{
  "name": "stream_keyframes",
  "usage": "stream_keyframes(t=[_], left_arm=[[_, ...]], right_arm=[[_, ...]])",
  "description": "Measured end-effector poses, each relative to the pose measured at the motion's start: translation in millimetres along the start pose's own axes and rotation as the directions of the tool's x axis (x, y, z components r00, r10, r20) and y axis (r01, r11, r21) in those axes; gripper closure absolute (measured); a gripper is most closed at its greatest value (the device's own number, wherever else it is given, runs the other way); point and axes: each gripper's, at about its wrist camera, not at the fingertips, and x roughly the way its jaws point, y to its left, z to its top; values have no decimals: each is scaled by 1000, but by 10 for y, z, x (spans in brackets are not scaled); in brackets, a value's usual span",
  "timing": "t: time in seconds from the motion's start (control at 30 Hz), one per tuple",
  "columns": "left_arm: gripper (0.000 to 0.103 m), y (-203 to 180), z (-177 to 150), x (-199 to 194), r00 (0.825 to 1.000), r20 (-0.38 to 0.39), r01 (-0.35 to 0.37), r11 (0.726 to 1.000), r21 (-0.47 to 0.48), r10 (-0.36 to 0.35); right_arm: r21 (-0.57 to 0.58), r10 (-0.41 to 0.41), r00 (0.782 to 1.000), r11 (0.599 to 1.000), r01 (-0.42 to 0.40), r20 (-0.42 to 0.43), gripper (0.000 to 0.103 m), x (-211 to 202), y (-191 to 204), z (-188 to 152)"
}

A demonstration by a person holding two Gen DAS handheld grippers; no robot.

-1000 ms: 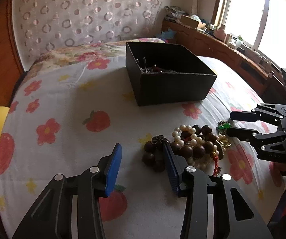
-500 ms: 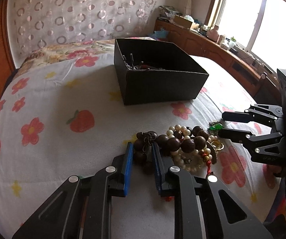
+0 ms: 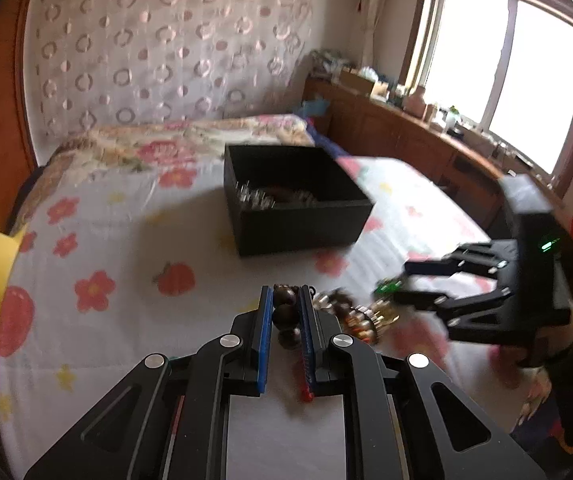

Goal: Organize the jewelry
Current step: 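Grasp the brown wooden bead bracelet with the left gripper and lift it, then carry the bead bracelet toward the box with the left gripper while the right gripper grasps the green pendant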

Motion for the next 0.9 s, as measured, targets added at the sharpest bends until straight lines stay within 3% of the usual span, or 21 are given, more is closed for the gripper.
stream_keyframes(t=[0.37,0.67,0.77,0.8,0.9], left_arm=[[91,-179,248,-419,988,147,-49,998,30,44],[91,-147,308,-558,981,189,-61,998,25,55],[91,-141,301,-556,981,185,-62,998,27,56],[91,-140,296,-553,981,184,-62,998,27,56],[91,-136,294,-554,982,182,-64,998,28,57]], right_arm=[[0,-2,1000,1000,2,0,60,2,-6,-2],[-1,-3,1000,1000,3,-1,61,-1,-8,0],[-15,24,1000,1000,-24,-1,80,-15,22,-2],[-23,30,1000,999,-30,-2,91,-22,54,-12],[-50,24,1000,998,-24,-7,96,-38,119,-15]])
